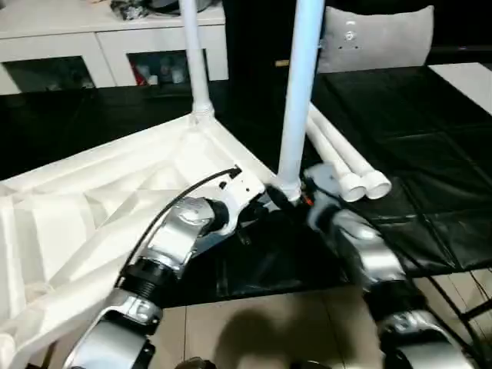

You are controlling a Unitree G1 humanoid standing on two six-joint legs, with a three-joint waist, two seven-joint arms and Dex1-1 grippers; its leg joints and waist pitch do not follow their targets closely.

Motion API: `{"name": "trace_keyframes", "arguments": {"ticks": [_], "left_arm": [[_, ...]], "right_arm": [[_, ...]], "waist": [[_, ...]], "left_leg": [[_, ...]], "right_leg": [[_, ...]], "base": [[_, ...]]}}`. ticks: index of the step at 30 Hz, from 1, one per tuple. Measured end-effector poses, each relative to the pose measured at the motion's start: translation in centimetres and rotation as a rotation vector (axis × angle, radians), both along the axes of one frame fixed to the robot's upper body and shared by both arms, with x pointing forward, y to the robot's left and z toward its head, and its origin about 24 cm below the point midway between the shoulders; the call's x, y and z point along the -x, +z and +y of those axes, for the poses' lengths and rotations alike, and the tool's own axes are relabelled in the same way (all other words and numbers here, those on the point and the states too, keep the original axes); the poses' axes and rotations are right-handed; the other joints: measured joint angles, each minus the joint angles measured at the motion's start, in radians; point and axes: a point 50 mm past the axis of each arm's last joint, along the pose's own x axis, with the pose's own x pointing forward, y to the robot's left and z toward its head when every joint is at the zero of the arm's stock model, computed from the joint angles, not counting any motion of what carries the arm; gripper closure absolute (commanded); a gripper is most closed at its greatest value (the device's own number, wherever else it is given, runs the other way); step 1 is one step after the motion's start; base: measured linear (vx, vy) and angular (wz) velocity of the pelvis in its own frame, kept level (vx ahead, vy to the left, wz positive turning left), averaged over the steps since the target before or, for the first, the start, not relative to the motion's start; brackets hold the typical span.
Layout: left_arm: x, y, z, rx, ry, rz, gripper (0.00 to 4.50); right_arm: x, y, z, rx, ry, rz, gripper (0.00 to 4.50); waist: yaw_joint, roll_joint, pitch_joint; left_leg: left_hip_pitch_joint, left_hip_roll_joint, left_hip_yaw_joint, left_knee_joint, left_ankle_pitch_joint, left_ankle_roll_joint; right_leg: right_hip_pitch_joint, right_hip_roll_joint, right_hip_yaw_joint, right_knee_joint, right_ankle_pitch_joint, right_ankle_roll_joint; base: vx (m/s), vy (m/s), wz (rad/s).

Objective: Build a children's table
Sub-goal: Rotate leg to tighten

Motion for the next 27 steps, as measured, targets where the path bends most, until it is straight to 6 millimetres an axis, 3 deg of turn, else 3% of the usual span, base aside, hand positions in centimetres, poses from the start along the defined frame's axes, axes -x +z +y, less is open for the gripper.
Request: {"name": "trace_keyframes", "arguments": {"ticks": [5, 11, 16, 27], "left_arm": [[0.4, -0.2, 1.1, 0.0, -0.131, 0.011, 4.5], [1.2, -0.4, 1.9, -0.01, -0.317, 0.046, 4.5], [1.5, -0.2, 2.6, -0.027, -0.446, 0.095, 4.5], [1.6, 0.0, 3.2, -0.037, -0.537, 0.142, 4.5]], "right_arm": [[0.5, 0.8, -2.5, 0.104, 0.138, -0.029, 0.06], [1.4, 1.2, -3.3, 0.149, 0.357, 0.0, 0.06], [2.2, 1.1, -3.2, 0.181, 0.536, 0.044, 0.06], [2.4, 1.4, -2.4, 0.177, 0.706, 0.104, 0.92]], "waist": [[0.014, 0.0, 0.0], [0.037, 0.0, 0.0], [0.047, 0.0, 0.0], [0.052, 0.0, 0.0]], "left_leg": [[-0.001, 0.0, 0.0, 0.003, 0.0, 0.0], [0.001, 0.001, 0.0, 0.006, 0.0, 0.0], [0.002, 0.0, 0.001, 0.007, 0.0, 0.0], [0.002, 0.001, 0.001, 0.008, 0.0, 0.0]], "right_leg": [[0.0, 0.0, 0.0, 0.0, 0.001, -0.002], [0.004, 0.0, 0.001, 0.0, 0.002, -0.002], [0.006, -0.001, 0.001, 0.0, 0.002, -0.002], [0.007, -0.001, 0.001, 0.001, 0.002, -0.003]], "base": [[0.0, 0.0, 0.0], [0.0, 0.0, 0.0], [0.0, 0.0, 0.0], [0.0, 0.0, 0.0]]}}
